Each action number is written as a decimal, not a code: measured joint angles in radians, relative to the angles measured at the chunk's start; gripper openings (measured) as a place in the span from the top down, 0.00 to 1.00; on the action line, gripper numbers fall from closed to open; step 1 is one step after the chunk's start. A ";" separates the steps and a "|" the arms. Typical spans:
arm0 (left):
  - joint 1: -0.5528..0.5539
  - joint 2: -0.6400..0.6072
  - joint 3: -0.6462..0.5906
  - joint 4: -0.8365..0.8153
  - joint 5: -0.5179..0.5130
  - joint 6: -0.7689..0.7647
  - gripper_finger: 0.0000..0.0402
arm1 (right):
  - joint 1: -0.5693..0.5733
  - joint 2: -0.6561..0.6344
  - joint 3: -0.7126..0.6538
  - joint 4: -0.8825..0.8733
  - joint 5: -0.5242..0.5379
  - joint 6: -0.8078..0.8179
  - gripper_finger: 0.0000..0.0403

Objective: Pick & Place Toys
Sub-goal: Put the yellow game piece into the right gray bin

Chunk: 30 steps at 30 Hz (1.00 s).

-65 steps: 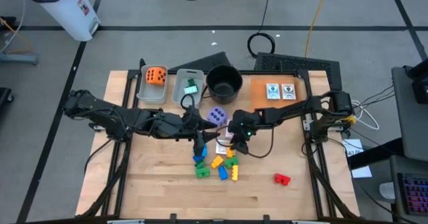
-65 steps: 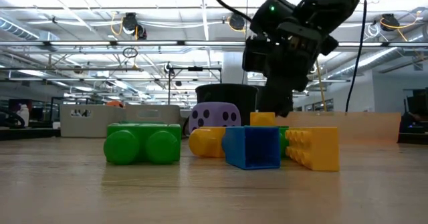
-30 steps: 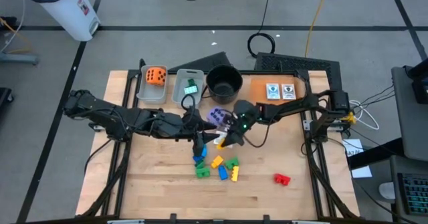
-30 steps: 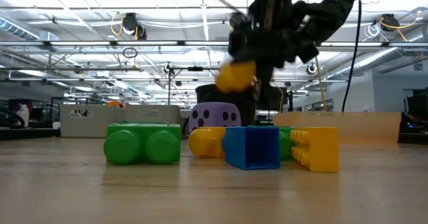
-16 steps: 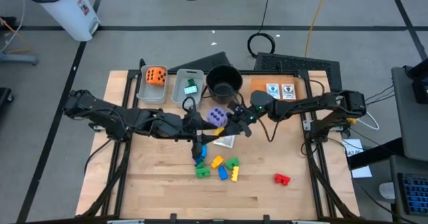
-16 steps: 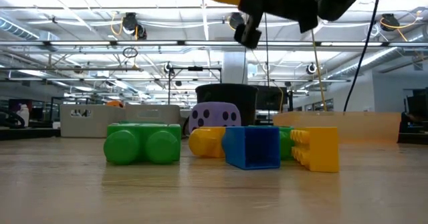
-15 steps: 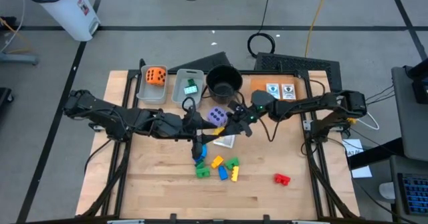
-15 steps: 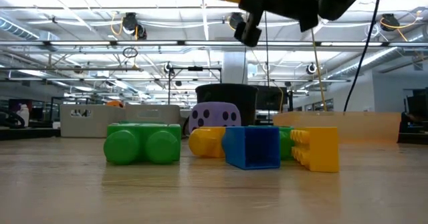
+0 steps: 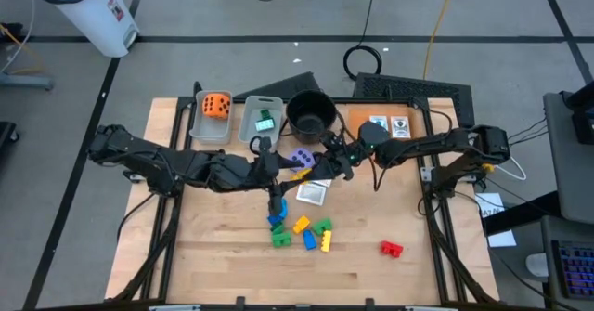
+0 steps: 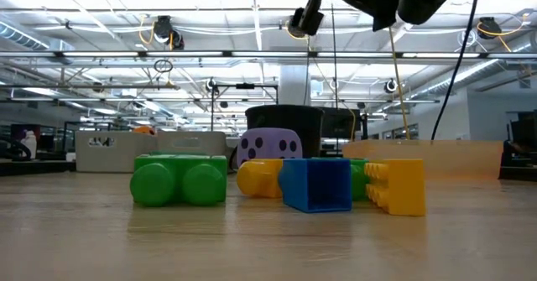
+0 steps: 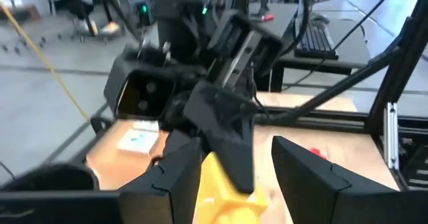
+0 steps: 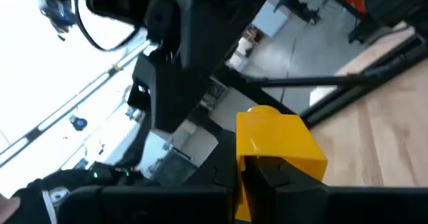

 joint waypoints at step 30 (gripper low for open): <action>0.024 0.075 0.000 0.031 -0.138 0.264 0.54 | -0.013 0.000 0.000 0.145 0.052 0.107 0.99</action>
